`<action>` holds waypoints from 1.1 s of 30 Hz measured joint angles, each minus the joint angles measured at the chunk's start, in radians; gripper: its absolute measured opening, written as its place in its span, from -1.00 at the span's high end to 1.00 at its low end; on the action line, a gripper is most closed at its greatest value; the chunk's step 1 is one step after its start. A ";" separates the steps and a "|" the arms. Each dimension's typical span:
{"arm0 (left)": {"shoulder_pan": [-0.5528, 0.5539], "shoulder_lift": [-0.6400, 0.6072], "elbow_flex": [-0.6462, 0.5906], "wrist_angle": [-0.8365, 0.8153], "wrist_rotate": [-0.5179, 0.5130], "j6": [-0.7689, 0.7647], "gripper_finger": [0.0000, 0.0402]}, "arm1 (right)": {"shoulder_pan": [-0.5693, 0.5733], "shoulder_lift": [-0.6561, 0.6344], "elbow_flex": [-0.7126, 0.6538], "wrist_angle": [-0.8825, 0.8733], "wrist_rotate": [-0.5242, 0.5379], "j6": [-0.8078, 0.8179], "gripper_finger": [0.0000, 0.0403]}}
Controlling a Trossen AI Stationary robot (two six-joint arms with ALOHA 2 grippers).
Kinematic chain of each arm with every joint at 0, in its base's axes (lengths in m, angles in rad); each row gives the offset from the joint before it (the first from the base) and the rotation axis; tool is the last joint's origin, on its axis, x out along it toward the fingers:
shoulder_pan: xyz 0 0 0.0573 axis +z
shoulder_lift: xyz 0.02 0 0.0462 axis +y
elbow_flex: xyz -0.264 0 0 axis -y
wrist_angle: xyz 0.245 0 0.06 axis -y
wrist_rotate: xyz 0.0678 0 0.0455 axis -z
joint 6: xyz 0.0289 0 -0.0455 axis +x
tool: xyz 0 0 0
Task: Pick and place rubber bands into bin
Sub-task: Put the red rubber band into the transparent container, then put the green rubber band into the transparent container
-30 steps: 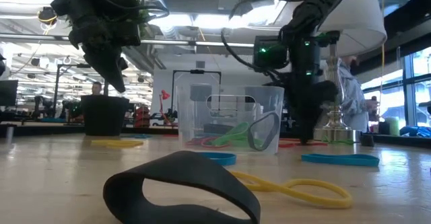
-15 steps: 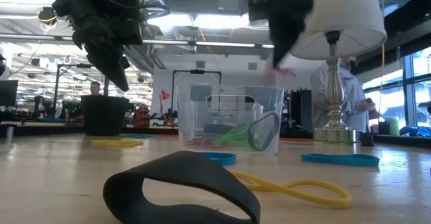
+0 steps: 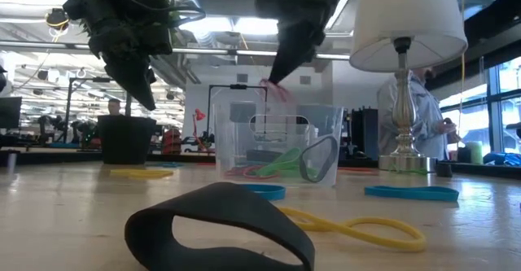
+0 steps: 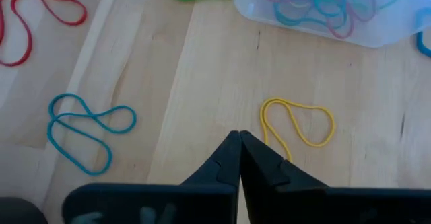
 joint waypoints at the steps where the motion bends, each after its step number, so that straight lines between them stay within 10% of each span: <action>1: 0.000 0.000 0.000 0.000 0.000 -0.002 0.99 | 0.004 0.020 0.000 0.016 -0.010 0.001 1.00; 33: -0.001 0.000 0.000 0.000 0.001 -0.025 0.99 | 0.032 0.121 0.068 -0.119 -0.024 0.082 0.30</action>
